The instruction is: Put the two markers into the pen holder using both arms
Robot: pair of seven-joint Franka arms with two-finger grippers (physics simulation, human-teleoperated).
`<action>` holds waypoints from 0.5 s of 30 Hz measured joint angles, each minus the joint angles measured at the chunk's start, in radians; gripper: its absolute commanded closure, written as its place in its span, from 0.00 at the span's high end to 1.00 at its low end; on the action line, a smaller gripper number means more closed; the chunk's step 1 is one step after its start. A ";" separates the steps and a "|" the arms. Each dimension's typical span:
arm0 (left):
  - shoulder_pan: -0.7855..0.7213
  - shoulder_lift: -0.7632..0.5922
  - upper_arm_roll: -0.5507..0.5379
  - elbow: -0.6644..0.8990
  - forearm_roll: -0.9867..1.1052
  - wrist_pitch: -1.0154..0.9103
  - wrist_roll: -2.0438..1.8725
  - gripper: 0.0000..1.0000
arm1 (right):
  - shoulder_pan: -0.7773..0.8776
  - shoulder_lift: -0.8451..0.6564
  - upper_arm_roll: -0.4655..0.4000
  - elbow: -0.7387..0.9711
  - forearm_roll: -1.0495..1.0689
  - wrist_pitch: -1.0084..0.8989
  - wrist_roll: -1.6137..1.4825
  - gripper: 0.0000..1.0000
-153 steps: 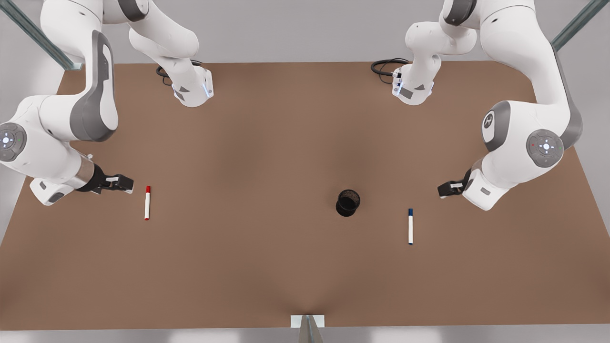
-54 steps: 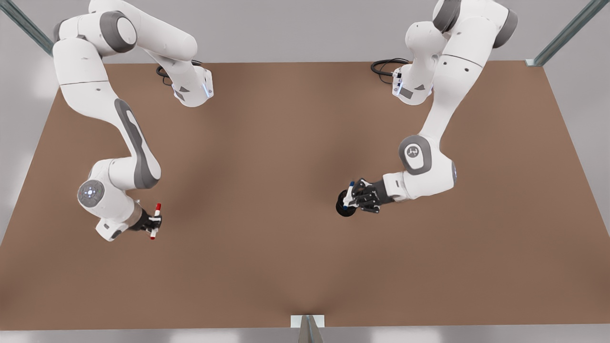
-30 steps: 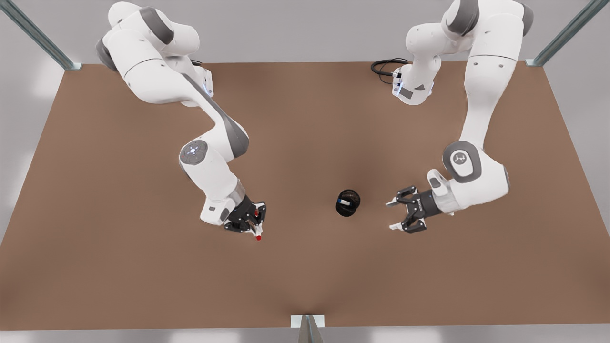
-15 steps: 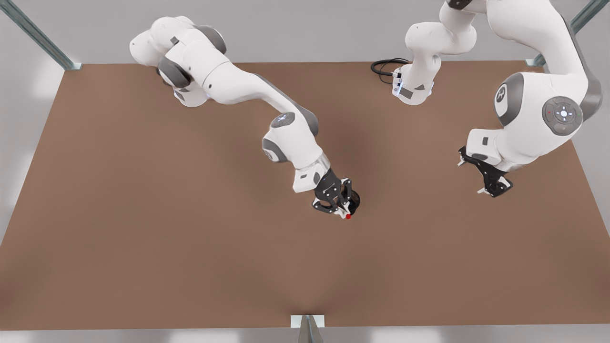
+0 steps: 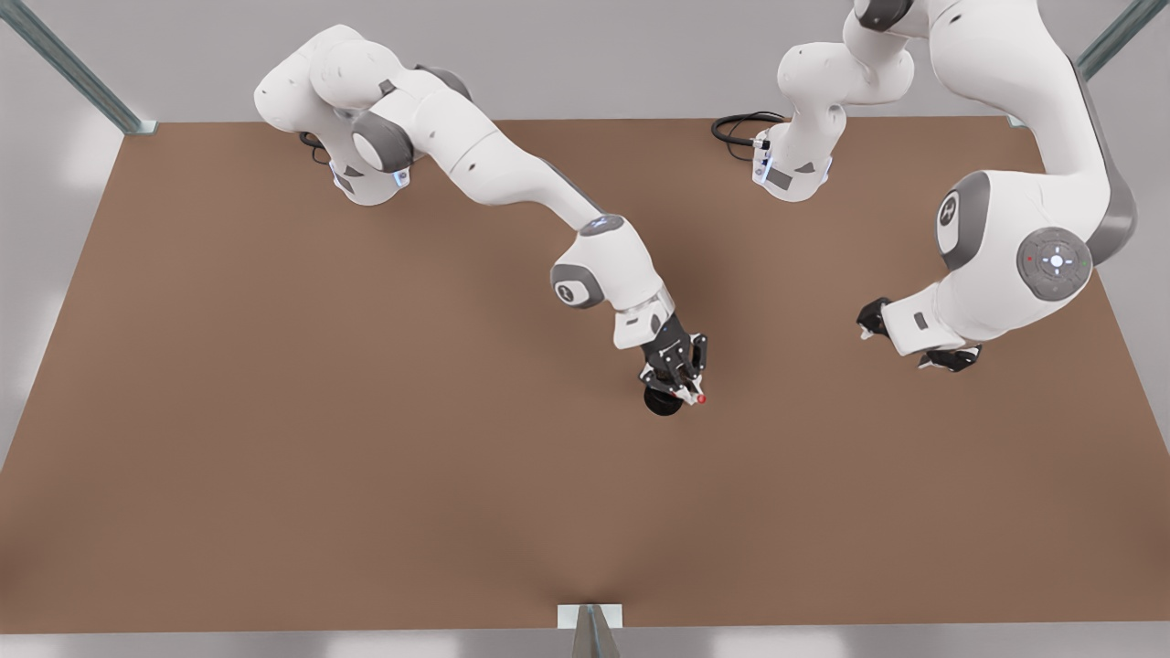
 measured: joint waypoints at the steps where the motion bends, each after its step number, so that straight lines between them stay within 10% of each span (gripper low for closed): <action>1: 0.000 0.000 0.000 0.000 0.000 0.001 -0.023 1.00 | 0.005 0.000 -0.002 -0.008 -0.007 0.002 0.009 0.26; 11: 0.000 0.009 0.000 0.000 0.000 0.013 -0.195 1.00 | 0.050 -0.014 -0.027 -0.111 -0.050 0.016 0.079 0.31; 12: 0.000 0.010 0.000 0.000 0.000 0.014 -0.207 1.00 | 0.052 -0.014 -0.028 -0.112 -0.051 0.015 0.085 1.00; 15: 0.000 0.014 0.000 0.000 0.000 0.016 -0.241 1.00 | 0.055 -0.016 -0.036 -0.115 -0.054 0.015 0.101 1.00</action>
